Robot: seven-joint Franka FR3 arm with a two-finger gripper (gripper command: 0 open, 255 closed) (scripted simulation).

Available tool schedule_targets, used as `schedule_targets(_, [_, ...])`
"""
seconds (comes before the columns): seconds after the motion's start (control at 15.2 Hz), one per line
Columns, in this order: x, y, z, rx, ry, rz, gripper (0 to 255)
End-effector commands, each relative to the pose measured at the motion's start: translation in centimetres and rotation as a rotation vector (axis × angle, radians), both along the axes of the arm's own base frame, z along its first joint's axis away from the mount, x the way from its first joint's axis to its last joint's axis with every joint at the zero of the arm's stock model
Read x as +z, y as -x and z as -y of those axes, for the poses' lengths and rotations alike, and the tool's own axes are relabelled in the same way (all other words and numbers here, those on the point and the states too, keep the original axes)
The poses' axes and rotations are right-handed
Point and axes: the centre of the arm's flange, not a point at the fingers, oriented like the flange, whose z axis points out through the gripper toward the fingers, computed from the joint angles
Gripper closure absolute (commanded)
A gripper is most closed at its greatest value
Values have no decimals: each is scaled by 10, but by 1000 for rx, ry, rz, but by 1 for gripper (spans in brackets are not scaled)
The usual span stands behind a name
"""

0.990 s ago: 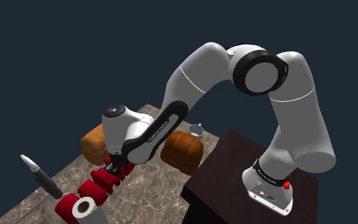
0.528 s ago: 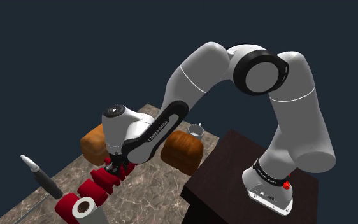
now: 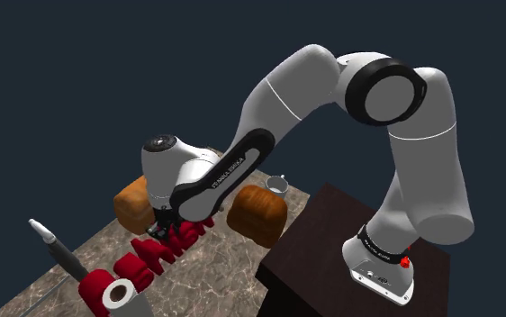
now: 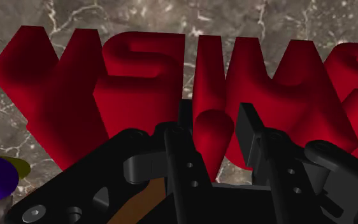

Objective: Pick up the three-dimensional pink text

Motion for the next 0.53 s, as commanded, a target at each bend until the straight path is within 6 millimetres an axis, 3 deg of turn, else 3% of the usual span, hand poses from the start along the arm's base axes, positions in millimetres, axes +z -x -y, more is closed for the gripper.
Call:
schedule_targets(0.0, [12, -1, -1, 0, -2, 3, 255])
schedule_targets(0.33, [38, -1, -1, 0, -2, 3, 255])
schedule_targets(0.46, [39, -1, -1, 0, -2, 3, 255])
